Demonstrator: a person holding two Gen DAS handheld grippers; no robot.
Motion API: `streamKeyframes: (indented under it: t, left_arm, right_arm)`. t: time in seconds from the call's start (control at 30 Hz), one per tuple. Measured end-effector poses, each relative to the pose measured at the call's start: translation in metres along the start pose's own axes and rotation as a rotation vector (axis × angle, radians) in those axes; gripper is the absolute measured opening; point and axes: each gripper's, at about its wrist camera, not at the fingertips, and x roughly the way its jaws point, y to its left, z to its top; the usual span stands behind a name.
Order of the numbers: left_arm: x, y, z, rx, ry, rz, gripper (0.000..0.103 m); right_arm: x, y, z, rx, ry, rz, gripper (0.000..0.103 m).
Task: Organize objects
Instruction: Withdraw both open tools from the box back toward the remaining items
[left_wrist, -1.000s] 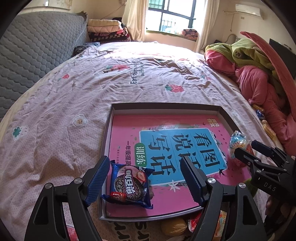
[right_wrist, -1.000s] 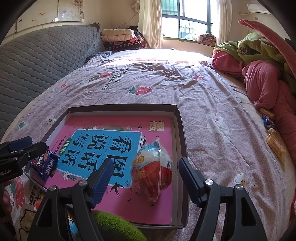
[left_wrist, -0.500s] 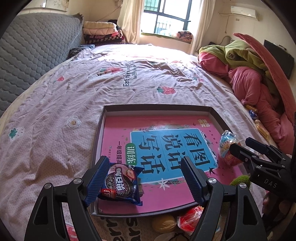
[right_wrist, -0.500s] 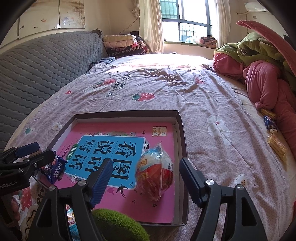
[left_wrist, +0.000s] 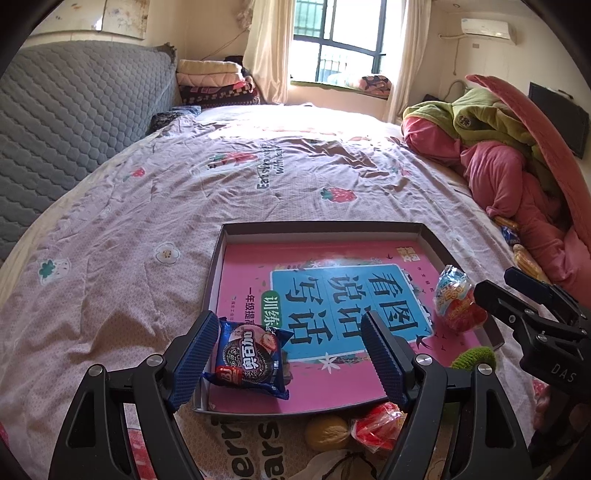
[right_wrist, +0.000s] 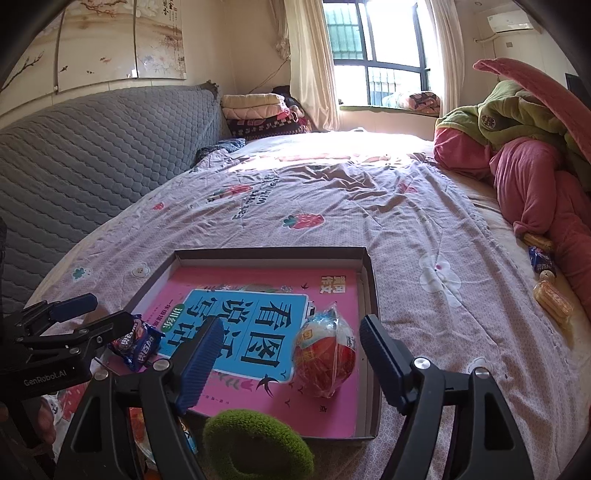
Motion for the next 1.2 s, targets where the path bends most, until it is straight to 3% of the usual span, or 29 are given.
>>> streamKeyframes:
  t: [0.33,0.57,0.87,1.2]
  left_arm:
    - [-0.017,-0.014,-0.010,0.053,-0.038,0.050,0.080]
    - [-0.021,-0.020,-0.018,0.083,-0.031,0.092,0.080]
    - [-0.021,-0.012,-0.022,0.034,-0.014,0.061,0.080]
    - [-0.024,-0.008,-0.029,0.013,-0.011,0.052,0.080]
  right_arm:
    - [-0.011,0.015,-0.004,-0.041,-0.010,0.066,0.078]
    - [-0.027,0.025,-0.008,-0.077,-0.071,0.073,0.079]
    - [-0.024,0.034,-0.012,-0.099,-0.077,0.034,0.079]
    - [-0.029,0.028,-0.015,-0.085,-0.094,0.056,0.079]
